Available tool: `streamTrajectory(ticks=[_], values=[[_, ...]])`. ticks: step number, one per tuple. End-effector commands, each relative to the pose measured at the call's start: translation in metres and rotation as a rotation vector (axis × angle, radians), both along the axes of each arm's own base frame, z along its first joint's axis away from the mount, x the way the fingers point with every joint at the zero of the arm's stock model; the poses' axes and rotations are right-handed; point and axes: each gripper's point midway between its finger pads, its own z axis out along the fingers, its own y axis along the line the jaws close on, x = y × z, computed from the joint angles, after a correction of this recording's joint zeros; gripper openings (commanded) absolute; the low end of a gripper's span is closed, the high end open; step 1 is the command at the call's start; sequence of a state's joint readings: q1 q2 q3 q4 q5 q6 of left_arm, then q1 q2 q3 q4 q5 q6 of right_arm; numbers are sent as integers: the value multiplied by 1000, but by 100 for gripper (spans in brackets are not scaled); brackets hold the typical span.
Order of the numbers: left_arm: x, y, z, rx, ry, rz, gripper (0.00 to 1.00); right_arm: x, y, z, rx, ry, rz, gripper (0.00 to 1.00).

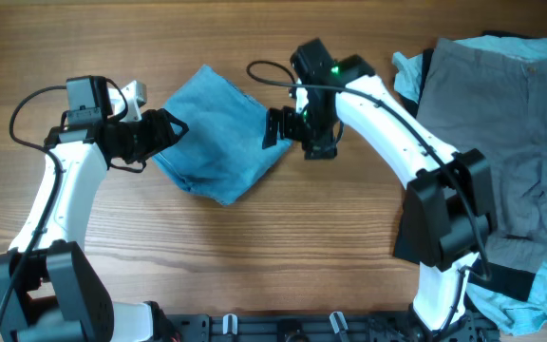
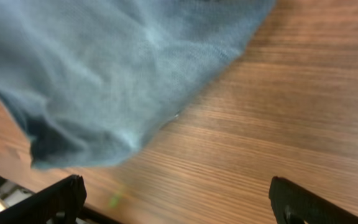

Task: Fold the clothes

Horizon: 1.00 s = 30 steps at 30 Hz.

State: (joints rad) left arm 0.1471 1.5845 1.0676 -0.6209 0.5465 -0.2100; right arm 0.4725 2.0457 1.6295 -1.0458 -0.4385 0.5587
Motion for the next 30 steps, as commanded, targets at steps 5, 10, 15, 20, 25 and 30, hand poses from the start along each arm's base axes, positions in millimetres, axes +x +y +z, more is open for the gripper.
streamTrajectory(ticks=[5,10,15,20,25,30], values=[[1,-2,7,-3,-33,-24,61,-26,48,-34,368,141,-62,87],[1,-2,7,-3,-33,-24,61,-25,49,-50,332,149,-148,95],[0,-3,7,-8,-30,-26,60,-18,66,-69,276,162,-303,88],[0,-5,8,-18,-31,-31,60,0,108,-75,384,43,-287,44],[0,-5,8,-17,-31,-31,60,18,107,-57,440,-75,-216,4],[0,-5,8,-17,-32,-31,60,53,41,-15,386,-222,-212,4]])
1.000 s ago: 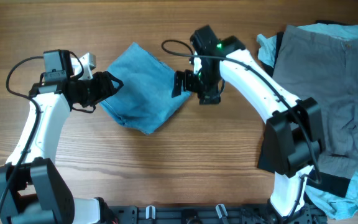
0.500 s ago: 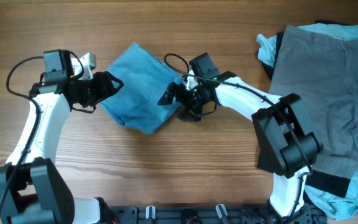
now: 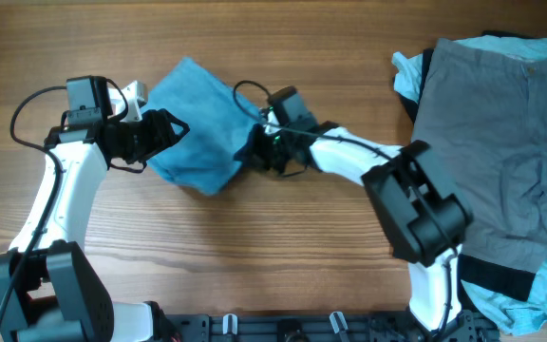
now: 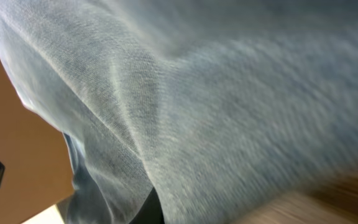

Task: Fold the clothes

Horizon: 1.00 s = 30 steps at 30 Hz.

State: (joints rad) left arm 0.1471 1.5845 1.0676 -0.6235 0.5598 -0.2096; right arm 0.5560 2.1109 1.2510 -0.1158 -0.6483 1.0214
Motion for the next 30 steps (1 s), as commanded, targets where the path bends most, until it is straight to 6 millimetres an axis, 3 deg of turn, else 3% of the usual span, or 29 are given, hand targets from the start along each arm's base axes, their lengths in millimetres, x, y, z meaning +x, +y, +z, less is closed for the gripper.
streamTrajectory(ticks=[1,4,6,9,15,21,26,30], values=[[0,-2,7,-4,-33,-25,60,44,-65,56,-54,-211,-35,5],[1,-2,8,-4,-37,-24,60,73,-127,106,-153,-371,-67,4],[3,-2,8,-3,-44,-24,60,86,-155,134,-194,-465,-80,4],[3,-2,9,-2,-48,-24,60,88,-186,153,-231,-505,-113,4],[3,-2,9,-3,-47,-24,60,91,-197,147,-293,-504,-130,4],[3,-2,9,-2,-47,-24,60,94,-200,162,-320,-542,-113,4],[3,-2,9,-2,-48,-24,60,88,-210,214,-402,-565,-72,4],[3,-2,9,-3,-47,-24,60,84,-216,268,-438,-636,-60,4]])
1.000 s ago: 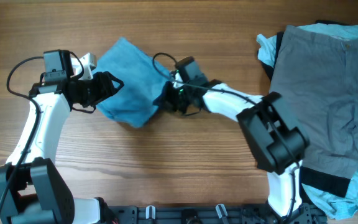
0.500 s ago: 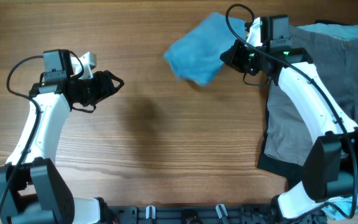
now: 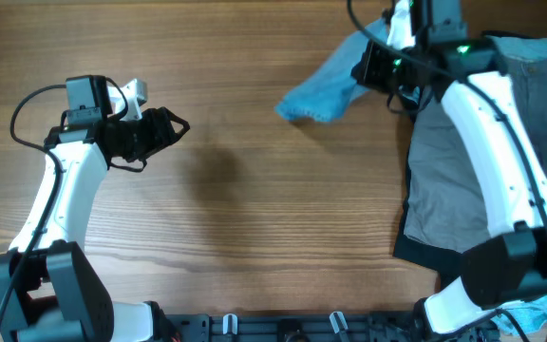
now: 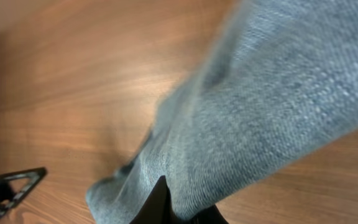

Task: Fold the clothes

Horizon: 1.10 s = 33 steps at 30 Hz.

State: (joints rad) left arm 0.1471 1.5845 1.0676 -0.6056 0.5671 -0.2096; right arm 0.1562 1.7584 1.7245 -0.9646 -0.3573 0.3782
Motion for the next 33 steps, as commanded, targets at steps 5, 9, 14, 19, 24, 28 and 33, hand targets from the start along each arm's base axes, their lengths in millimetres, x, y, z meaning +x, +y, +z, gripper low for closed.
streamTrajectory(ticks=[5,9,14,19,24,28,33], values=[[-2,-2,6,-1,-20,-21,60,-15,-31,104,-210,-198,26,4],[-5,-3,15,-4,-38,-24,60,-34,-30,103,-229,-145,69,4],[1,-6,49,-16,-157,-27,58,-51,-21,93,-272,-97,134,4],[23,-39,92,-155,-340,-107,18,-68,9,87,-326,-96,268,4],[17,-32,89,-163,-304,-80,15,-66,49,59,-354,-55,377,4],[8,-11,98,-142,-309,-33,16,-35,108,12,-319,-40,413,12],[-3,11,117,-121,-349,24,19,-29,252,-15,2,-196,712,89]])
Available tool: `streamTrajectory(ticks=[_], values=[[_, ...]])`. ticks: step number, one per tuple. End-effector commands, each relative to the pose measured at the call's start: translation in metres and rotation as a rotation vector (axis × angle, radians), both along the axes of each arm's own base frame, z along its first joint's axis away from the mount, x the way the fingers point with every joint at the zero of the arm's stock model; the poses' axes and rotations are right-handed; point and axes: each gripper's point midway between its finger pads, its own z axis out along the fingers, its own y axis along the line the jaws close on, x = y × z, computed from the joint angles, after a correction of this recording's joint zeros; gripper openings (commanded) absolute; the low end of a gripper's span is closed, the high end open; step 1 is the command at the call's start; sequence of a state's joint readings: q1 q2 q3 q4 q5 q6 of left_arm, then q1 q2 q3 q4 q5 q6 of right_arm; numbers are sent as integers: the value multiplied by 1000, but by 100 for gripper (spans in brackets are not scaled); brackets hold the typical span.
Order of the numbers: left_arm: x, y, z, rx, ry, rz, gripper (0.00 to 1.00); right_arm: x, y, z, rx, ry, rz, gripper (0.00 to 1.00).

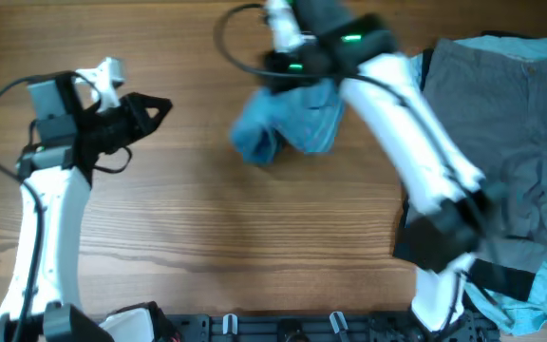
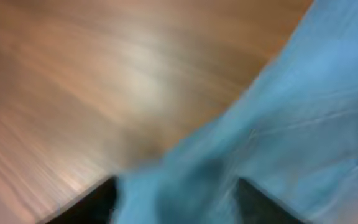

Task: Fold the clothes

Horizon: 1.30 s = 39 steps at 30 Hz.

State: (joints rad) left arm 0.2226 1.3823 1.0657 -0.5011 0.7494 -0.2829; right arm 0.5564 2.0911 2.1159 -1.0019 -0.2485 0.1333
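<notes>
A bunched blue cloth (image 1: 288,123) lies or hangs at the back middle of the table, just below my right gripper (image 1: 297,71). In the blurred right wrist view the cloth (image 2: 303,124) fills the lower right. It also runs between the gripper's (image 2: 176,202) dark fingers (image 2: 86,205), which stand apart, so it is open. My left gripper (image 1: 158,109) is at the left, clear of the cloth, empty and apparently open.
Grey shorts (image 1: 501,123) lie spread over the right end of the table on top of a dark garment (image 1: 516,277). A light blue garment shows at the front right corner. Bare wood lies between the arms.
My right gripper was at the back right, shut on the blue cloth beside the shorts. It is now further left with its fingers apart and the cloth bunched beneath it. The left arm has shifted left.
The blue cloth lay folded at mid-left, with my right gripper open beside it and the left gripper at its other edge. Then the right gripper was pressed into the cloth. Then it held the cloth up by the shorts, and now the cloth is at back centre.
</notes>
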Motion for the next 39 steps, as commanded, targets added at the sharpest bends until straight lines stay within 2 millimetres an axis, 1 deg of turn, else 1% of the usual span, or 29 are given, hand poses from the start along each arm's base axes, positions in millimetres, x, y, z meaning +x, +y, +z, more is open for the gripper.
streamTrajectory(ticks=[1,2,4,7,9,12,14,15,16,17,18,19,20,21,22,23,24,25,26,27,29,31,33,36,39], values=[[-11,10,24,14,-64,19,22,-27,73,4,145,-17,215,99],[-13,11,26,17,-67,21,24,-24,71,7,108,-65,216,100],[-16,10,26,31,-72,11,29,-13,49,10,-3,-136,157,100],[-16,13,24,44,-62,26,33,7,-7,12,-180,-172,-18,100],[-14,18,20,68,-53,48,36,12,-37,6,-216,-119,-102,100],[-13,21,18,82,-47,63,38,19,-76,-7,-207,-2,-240,99],[-13,21,18,82,-47,63,38,23,-93,-20,-177,70,-258,97],[-13,21,17,81,-42,63,38,24,-98,-26,-172,91,-266,94],[-14,20,15,79,-32,61,39,25,-100,-32,-157,111,-259,92],[-15,19,10,79,-11,61,39,24,-94,-36,-121,130,-218,91],[-17,18,1,85,26,64,42,22,-83,-38,-77,135,-137,70],[-20,16,-9,87,69,61,45,19,-73,-37,-37,133,-66,53],[-21,13,-17,86,99,52,47,19,-65,-38,-5,133,-34,38],[-21,3,-34,77,153,21,49,21,-57,-41,22,140,-26,20],[-19,-7,-48,73,190,-10,53,24,-53,-47,24,141,-21,10],[-18,-16,-59,71,219,-38,57,25,-52,-52,22,145,-21,9],[-16,-29,-75,68,255,-78,61,26,-52,-60,23,171,-44,6],[-15,-41,-86,62,277,-113,70,27,-52,-68,24,200,-74,4],[-15,-55,-100,54,307,-157,78,28,-54,-81,17,236,-103,4],[-15,-65,-112,50,332,-185,83,29,-54,-89,14,255,-115,4],[-14,-81,-142,22,421,-186,99,27,-52,-116,3,328,-148,4],[-9,-90,-163,-37,492,-151,100,23,-48,-138,-4,378,-140,4],[2,-91,-176,-81,523,-97,100,20,-48,-152,-12,409,-140,4],[25,-95,-180,-126,459,-77,100,18,-48,-165,-25,434,-142,4],[53,-103,-184,-143,366,-42,100,18,-49,-167,-27,439,-144,4]])
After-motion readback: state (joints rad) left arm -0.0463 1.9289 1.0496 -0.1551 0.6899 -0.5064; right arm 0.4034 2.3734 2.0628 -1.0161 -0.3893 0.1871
